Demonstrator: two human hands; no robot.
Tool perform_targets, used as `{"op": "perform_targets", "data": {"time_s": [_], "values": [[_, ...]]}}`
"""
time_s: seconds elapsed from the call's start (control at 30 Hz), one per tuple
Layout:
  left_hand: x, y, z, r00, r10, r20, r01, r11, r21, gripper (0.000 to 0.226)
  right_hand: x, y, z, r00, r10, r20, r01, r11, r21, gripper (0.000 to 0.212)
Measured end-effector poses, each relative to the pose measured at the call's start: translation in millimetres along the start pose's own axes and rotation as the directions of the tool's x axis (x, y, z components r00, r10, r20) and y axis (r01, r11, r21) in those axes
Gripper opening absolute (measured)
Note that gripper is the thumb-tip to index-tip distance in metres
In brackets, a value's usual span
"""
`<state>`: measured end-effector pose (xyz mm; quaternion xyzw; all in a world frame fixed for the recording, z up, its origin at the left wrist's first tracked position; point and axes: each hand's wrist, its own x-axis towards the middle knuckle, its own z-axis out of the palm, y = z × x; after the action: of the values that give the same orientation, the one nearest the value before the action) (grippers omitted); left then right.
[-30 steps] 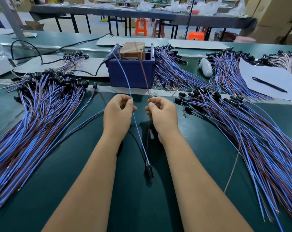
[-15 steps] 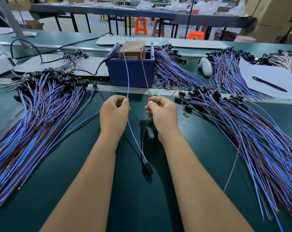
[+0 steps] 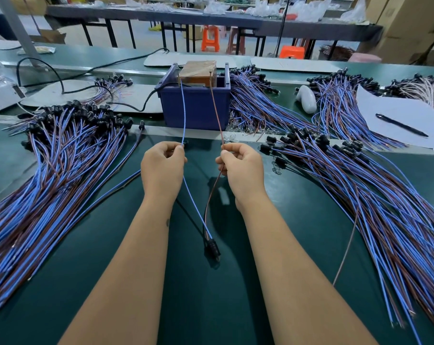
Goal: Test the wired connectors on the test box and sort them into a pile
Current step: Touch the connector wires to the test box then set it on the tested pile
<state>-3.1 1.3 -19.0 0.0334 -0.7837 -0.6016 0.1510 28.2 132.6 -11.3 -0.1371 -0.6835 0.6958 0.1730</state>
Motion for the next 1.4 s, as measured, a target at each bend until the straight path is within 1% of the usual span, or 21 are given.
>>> {"op": "perform_targets", "data": {"time_s": [0.5,1.07,1.27,1.4], "values": [[8.1,-3.1,-6.0,0.999,-0.019,-0.028,0.019,1.000,0.008,0.016,-1.2,-1.1,0.3,1.000,-0.014,0.027,0.015,0.999,-0.038,0.020],[5.9,0.9,-9.4,0.996,-0.042,-0.075,0.036,0.997,-0.074,0.020,-3.2,-2.1,-0.1,0.999,-0.017,0.029,0.018,0.999,-0.036,0.021],[8.5,0.0,-9.3,0.991,-0.063,-0.117,0.051,0.993,-0.103,0.018,-2.1,-2.9,0.5,1.000,-0.002,0.007,0.002,0.999,-0.034,0.021],[9.0,-1.4,-8.2,0.990,-0.070,-0.121,0.055,0.991,-0.121,0.016,-2.2,-3.3,0.1,1.000,0.006,-0.006,-0.006,1.000,-0.018,0.021]]}}
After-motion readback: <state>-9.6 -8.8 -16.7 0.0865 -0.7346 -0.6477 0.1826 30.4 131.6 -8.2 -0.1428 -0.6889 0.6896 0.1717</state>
